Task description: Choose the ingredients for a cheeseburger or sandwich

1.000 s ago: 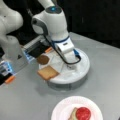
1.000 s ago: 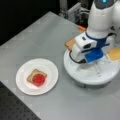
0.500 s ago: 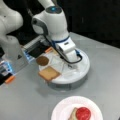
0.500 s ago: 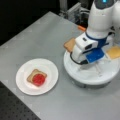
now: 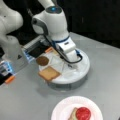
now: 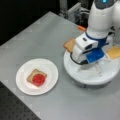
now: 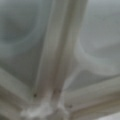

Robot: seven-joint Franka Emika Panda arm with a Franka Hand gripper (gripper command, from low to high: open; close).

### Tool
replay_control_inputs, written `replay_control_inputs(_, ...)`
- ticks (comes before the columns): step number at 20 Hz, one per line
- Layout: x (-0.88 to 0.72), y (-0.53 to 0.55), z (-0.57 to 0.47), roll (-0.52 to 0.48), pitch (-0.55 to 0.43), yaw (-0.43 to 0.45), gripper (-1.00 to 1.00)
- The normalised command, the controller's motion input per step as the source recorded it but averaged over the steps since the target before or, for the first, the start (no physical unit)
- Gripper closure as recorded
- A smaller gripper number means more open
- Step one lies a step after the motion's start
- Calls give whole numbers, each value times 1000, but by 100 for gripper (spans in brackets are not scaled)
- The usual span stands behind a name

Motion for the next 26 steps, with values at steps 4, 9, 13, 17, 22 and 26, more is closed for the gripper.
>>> replay_control_inputs(4, 259, 283, 7, -27, -91, 331, -100)
replay_control_inputs(9, 236, 304, -7, -27, -77, 197, -100)
replay_control_inputs(13, 195, 366, -59, -27, -75, -3, -100)
replay_control_inputs(17, 185, 415, -108, -37, -93, -92, -100)
replay_control_inputs(22, 181, 436, -124, -46, -97, -106, -100)
replay_control_inputs(26, 159, 441, -103, -59, -90, -120, -100)
